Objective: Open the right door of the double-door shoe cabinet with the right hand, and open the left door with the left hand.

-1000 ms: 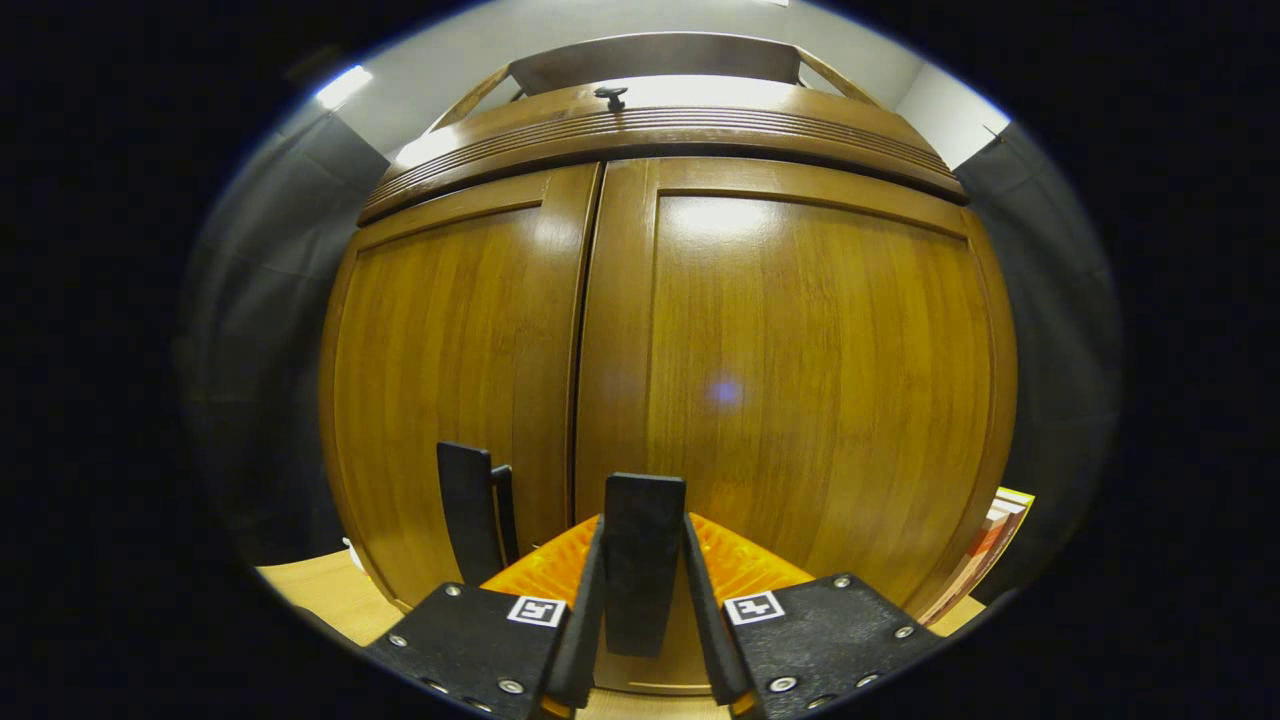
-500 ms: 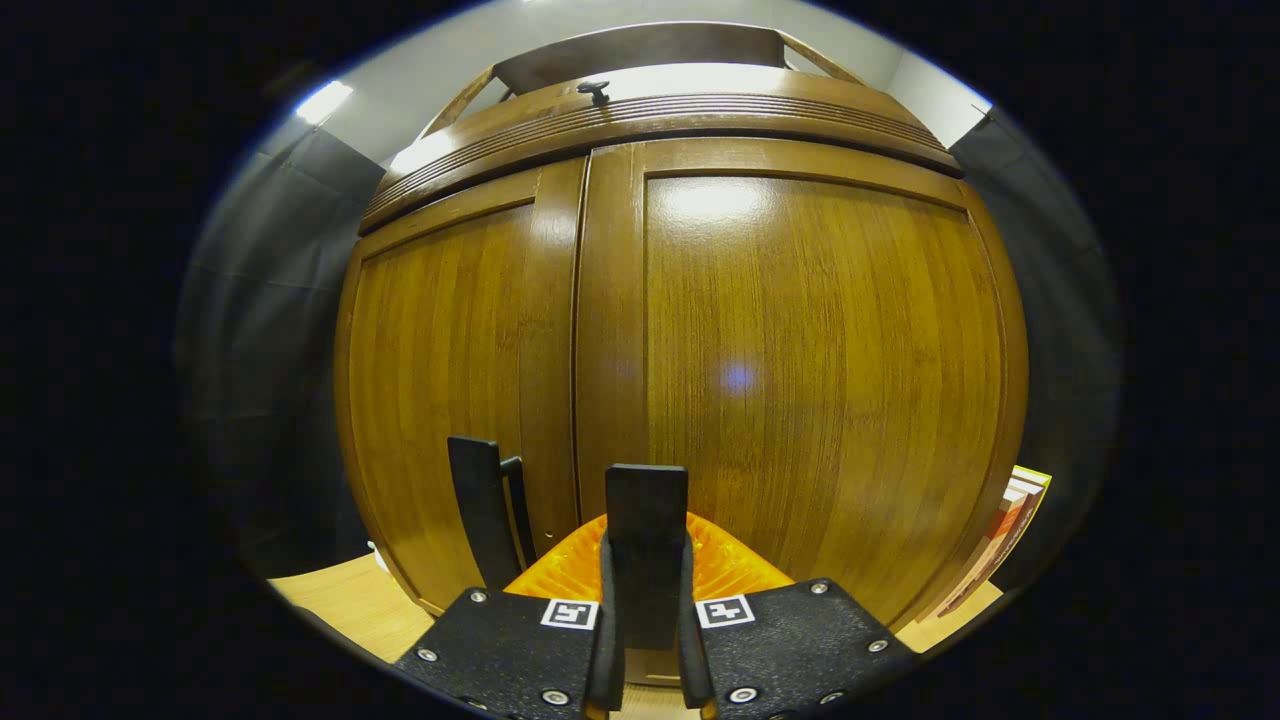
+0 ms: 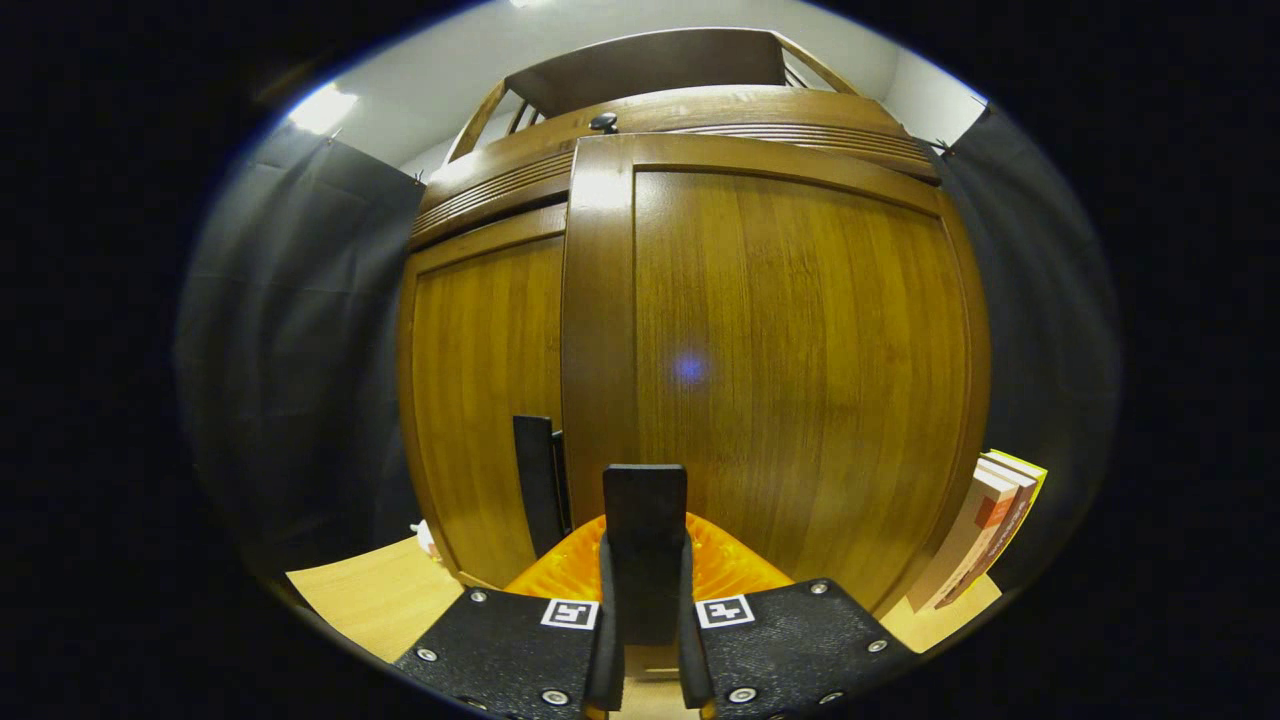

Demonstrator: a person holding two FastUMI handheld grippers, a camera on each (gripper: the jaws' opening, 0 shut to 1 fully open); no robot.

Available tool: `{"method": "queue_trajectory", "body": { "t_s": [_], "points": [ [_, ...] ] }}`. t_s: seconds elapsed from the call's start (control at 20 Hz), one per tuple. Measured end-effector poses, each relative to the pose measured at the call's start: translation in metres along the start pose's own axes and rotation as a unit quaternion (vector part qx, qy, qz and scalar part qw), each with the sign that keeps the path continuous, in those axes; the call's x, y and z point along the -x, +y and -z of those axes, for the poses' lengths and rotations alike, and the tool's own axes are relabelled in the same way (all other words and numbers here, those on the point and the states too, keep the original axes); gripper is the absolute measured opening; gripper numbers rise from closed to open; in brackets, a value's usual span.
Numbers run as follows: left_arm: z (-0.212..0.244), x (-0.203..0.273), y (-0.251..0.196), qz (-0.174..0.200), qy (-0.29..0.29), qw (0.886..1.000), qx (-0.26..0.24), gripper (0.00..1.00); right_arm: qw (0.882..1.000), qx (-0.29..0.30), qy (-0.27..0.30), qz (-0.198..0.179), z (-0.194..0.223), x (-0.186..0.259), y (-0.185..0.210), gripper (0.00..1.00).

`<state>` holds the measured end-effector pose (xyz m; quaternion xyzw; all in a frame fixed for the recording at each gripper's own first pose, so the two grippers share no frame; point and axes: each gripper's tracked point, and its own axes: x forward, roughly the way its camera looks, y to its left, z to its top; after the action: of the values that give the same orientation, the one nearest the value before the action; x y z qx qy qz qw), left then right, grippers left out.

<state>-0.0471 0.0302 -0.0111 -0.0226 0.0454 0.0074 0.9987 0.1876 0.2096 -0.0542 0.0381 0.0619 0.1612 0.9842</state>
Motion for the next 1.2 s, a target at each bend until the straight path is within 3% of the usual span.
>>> {"method": "queue_trajectory", "body": {
  "t_s": [0.5,0.6,1.0,1.05,1.1,1.15,1.2],
  "points": [
    [0.008,-0.005,-0.022,0.018,0.006,1.0,0.003,0.94,1.0,-0.009,0.001,-0.008,0.001,0.108,-0.035,0.21],
    [0.008,-0.008,-0.03,0.027,0.007,1.0,0.007,0.99,1.0,-0.011,-0.003,-0.001,-0.002,0.126,-0.047,0.21],
    [0.011,-0.007,-0.058,0.056,0.009,0.998,0.008,0.99,0.998,-0.001,-0.003,0.064,-0.001,0.179,-0.104,0.2],
    [0.01,-0.007,-0.061,0.059,0.01,0.998,0.008,0.94,0.997,-0.001,-0.002,0.072,0.0,0.183,-0.111,0.2],
    [0.01,-0.007,-0.063,0.061,0.01,0.998,0.008,0.96,0.996,0.004,-0.001,0.084,-0.001,0.189,-0.119,0.14],
    [0.01,-0.008,-0.064,0.062,0.009,0.998,0.008,0.96,0.995,0.012,0.006,0.099,0.003,0.196,-0.129,0.2],
    [0.009,-0.008,-0.066,0.064,0.008,0.998,0.009,0.98,0.993,0.014,-0.007,0.114,-0.003,0.2,-0.139,0.17]
  ]
}}
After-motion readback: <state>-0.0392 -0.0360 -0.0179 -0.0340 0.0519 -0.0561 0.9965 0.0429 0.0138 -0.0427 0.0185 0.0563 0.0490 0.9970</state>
